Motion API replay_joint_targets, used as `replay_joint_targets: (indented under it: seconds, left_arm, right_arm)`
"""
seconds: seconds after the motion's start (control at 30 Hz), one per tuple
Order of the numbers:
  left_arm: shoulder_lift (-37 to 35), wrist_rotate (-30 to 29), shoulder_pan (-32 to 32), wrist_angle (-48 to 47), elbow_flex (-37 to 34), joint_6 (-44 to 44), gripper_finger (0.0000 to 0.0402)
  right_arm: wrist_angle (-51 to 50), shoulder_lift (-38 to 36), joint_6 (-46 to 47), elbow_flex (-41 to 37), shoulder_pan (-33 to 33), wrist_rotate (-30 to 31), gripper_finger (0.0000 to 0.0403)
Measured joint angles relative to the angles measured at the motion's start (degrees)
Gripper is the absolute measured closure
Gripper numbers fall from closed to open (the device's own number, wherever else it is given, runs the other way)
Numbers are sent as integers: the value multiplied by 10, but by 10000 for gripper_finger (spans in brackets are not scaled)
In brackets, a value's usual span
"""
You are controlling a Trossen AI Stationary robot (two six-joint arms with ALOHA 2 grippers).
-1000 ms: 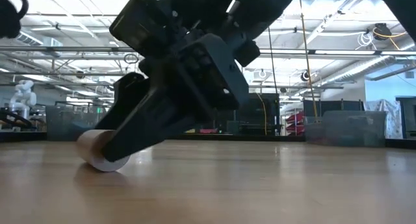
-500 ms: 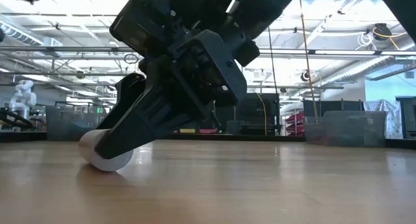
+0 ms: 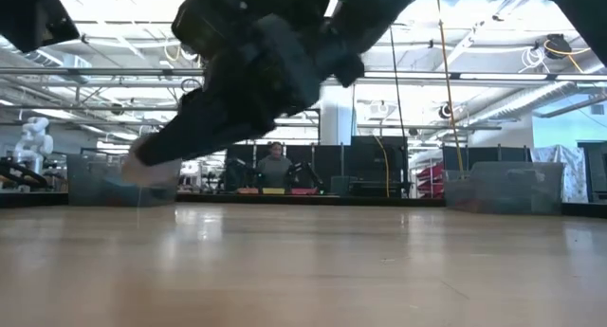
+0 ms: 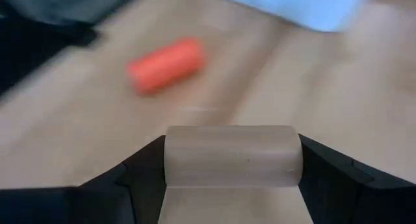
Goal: Sort blocks by size
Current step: Put the brown cylindrical block into the white bin
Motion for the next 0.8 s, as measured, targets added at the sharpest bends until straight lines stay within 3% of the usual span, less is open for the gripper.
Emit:
replay_joint_targets:
  seconds: [0.2,0.43,0.5,0.8]
  left_arm:
    - [2,-104,0,-6,0,-84,178]
    - [2,-202,12,2,0,-103,178]
    - [2,-217,17,18,0,-99,178]
    - [1,-239,45,58,0,-87,178]
  right_arm:
    - [-5,-46,-40,0,8,196,135]
    - [60,-80,-125,0,41,438,134]
    - [76,-85,-148,0,48,464,134]
    - [117,-85,-174,0,56,470,133]
